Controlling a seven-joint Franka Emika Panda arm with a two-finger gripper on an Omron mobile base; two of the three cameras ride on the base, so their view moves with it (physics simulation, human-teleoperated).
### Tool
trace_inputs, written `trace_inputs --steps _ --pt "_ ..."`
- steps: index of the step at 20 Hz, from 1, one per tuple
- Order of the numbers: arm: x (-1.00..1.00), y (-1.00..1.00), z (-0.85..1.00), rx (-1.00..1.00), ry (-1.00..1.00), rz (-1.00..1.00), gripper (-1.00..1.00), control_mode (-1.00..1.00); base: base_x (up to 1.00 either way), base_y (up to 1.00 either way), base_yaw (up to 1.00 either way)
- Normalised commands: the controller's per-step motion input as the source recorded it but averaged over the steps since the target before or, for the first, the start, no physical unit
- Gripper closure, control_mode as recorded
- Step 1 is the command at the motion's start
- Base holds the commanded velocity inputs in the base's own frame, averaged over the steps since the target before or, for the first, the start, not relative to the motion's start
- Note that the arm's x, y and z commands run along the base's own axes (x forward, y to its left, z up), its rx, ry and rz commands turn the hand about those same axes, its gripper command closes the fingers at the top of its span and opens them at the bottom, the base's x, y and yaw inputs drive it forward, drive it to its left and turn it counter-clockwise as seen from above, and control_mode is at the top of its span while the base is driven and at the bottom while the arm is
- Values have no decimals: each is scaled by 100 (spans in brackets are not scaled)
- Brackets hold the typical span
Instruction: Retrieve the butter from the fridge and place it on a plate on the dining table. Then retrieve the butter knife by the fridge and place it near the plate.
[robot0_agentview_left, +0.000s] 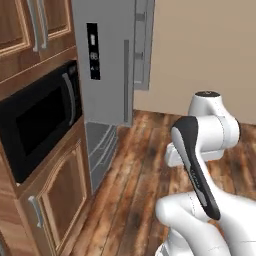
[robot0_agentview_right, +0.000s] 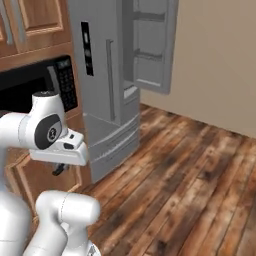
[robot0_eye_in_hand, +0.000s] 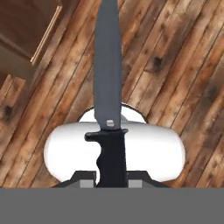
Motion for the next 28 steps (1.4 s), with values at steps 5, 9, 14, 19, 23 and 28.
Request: trace_inputs --steps 5,9,14,19,23,28 --pt "0 0 0 0 0 0 100 100 26 -13 -85" --pt "0 0 0 0 0 0 100 100 67 -39 -71" --pt "0 0 0 0 0 0 100 100 100 -68 -23" --pt "0 0 0 0 0 0 100 100 100 -45 0" --pt "0 0 0 0 0 0 100 100 100 -25 0" --pt "0 0 0 0 0 0 100 100 100 -5 -8"
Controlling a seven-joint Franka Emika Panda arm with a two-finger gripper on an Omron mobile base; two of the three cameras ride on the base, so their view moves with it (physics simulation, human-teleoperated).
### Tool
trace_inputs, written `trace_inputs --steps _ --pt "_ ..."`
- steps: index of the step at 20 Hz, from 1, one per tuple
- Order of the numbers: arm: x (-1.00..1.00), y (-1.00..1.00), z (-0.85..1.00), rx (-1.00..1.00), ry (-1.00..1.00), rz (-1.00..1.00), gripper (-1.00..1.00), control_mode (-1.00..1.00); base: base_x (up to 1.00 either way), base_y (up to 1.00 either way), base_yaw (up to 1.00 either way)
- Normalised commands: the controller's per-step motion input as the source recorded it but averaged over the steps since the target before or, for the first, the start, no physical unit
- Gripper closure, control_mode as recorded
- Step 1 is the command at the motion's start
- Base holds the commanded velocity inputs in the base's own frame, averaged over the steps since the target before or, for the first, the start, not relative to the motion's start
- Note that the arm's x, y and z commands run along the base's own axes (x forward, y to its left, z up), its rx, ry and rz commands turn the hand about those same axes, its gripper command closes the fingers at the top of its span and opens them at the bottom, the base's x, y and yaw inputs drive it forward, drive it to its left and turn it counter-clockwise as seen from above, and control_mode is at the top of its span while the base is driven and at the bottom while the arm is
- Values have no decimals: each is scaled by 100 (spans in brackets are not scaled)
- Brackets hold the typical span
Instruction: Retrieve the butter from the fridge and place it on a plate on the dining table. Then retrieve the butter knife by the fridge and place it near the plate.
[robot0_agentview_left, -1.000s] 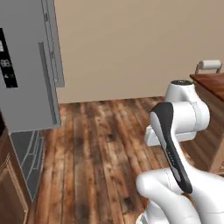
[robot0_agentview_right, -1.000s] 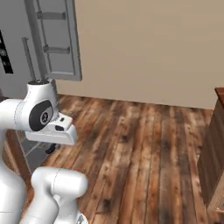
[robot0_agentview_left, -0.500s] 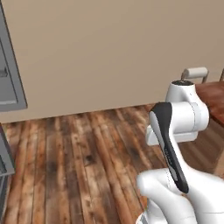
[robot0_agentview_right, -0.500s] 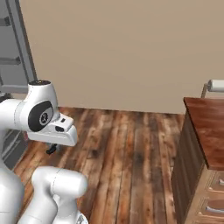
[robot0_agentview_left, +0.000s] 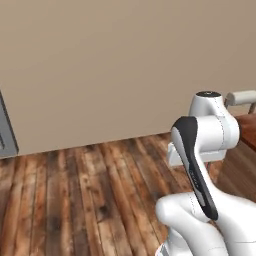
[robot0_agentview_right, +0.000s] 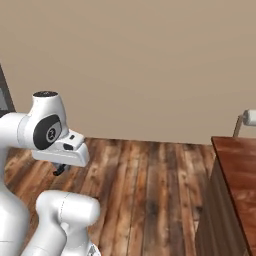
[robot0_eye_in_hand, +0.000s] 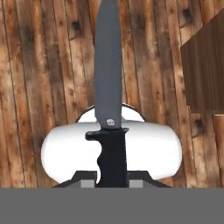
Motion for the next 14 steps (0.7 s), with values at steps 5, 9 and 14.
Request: trace_inputs --steps 5,9,14 --pt "0 0 0 0 0 0 100 100 100 -33 -8" --pt "0 0 0 0 0 0 100 100 100 -63 -9" --pt "0 0 0 0 0 0 100 100 100 -27 -11"
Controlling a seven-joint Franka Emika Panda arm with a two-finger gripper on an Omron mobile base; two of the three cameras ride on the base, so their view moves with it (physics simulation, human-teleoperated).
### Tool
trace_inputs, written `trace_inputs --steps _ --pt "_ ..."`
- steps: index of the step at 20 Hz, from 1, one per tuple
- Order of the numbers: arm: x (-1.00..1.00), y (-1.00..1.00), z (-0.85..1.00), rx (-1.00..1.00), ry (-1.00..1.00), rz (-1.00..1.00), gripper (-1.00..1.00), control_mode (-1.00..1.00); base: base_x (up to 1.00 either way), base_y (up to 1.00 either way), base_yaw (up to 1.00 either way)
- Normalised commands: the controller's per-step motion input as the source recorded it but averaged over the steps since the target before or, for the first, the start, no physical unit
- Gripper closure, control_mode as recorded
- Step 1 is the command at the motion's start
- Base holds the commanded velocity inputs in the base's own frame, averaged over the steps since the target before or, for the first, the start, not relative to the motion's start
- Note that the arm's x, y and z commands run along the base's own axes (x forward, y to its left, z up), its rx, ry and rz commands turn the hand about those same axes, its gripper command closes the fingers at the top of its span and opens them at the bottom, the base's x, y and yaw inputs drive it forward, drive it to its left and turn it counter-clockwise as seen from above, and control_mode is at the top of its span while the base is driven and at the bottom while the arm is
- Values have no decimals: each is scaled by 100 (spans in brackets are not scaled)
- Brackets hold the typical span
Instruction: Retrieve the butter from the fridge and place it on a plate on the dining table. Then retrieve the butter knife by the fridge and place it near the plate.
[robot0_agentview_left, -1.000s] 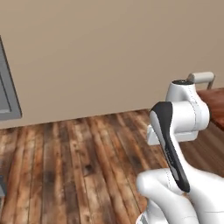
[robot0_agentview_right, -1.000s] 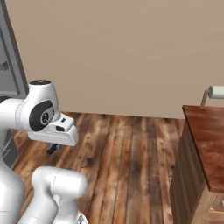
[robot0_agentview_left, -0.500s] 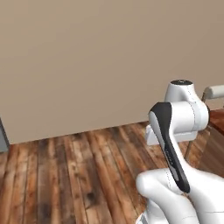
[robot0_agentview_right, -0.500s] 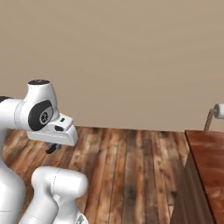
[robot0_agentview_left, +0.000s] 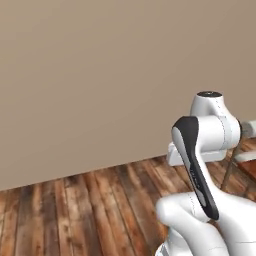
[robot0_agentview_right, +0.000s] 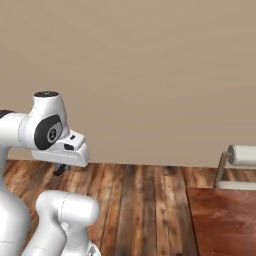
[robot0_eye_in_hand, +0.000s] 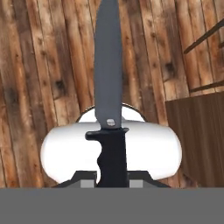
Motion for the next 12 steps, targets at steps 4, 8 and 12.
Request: trace_inputs --steps 4,8,12 --pt "0 0 0 0 0 0 100 100 100 2 -24" --pt "0 0 0 0 0 0 100 100 100 9 -38" --pt "0 0 0 0 0 0 100 100 100 1 -39"
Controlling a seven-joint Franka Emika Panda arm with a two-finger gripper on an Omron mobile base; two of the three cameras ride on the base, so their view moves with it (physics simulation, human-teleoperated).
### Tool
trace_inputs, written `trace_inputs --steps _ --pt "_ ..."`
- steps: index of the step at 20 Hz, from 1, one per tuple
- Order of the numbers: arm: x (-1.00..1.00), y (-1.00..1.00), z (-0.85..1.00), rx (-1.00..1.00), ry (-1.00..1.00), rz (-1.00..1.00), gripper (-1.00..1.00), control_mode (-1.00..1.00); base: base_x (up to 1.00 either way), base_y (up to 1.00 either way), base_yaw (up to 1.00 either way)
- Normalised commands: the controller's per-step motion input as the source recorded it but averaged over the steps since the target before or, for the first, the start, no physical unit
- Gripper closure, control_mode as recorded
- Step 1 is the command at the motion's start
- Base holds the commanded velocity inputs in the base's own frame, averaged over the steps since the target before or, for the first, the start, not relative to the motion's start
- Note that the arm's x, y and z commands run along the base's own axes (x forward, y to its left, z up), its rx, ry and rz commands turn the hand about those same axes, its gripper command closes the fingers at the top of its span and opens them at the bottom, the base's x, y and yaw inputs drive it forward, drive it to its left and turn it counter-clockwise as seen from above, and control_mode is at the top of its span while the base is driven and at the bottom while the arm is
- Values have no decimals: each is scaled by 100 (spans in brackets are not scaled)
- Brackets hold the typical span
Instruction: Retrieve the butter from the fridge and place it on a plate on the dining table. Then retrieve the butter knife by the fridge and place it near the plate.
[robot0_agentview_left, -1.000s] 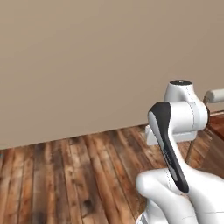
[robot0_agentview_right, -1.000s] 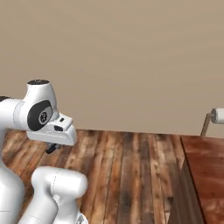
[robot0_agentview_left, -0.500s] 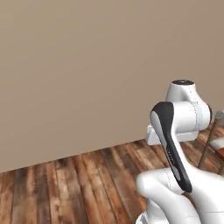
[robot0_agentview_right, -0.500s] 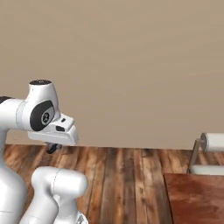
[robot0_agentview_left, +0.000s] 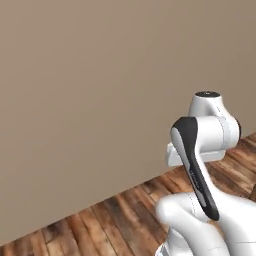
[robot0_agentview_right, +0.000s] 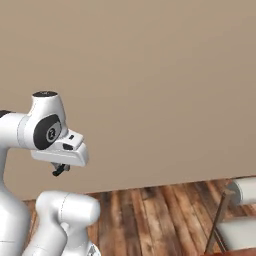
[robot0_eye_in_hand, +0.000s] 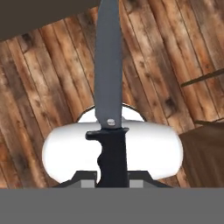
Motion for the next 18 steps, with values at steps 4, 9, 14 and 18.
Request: trace_inputs --steps 4,9,14,18 --pt "0 0 0 0 0 0 100 100 100 34 -49" --pt "0 0 0 0 0 0 100 100 100 57 -67" --pt "0 0 0 0 0 0 100 100 87 63 -78" --pt "0 0 0 0 0 0 100 100 46 33 -88"
